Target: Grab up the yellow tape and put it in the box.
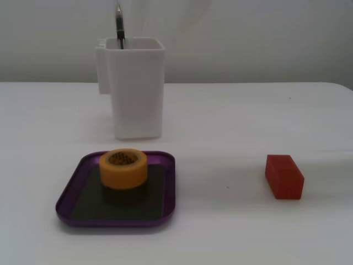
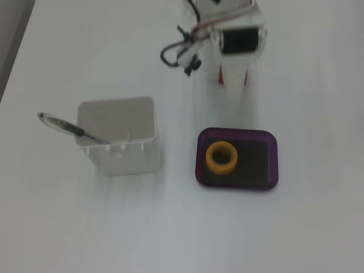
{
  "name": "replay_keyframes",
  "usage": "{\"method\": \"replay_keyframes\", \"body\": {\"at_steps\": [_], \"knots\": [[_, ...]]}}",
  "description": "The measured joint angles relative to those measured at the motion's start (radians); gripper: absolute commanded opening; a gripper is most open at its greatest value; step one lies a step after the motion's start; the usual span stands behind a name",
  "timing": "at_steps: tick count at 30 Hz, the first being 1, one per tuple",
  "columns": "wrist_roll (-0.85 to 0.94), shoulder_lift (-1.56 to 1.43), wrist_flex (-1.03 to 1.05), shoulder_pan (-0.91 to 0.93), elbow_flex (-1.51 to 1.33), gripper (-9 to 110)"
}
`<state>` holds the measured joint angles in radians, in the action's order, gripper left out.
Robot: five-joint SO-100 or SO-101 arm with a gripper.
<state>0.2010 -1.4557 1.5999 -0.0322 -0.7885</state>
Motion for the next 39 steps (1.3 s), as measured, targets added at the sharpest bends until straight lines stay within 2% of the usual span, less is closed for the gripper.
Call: {"method": "replay_keyframes", "body": {"at_steps": [6, 14, 19, 29, 34, 39], "knots": [[-0.006, -0.359, 0.078, 0.021, -0.041, 11], [-0.012, -0.884, 0.069, 0.092, -0.526, 11], [-0.012, -1.189, -0.055, 0.13, -0.934, 11], [-0.012, -1.703, -0.44, 0.13, -1.706, 11], [-0.012, -1.879, -0.502, 0.132, -1.962, 11], [-0.012, -1.901, -0.509, 0.132, -2.126, 11]]}}
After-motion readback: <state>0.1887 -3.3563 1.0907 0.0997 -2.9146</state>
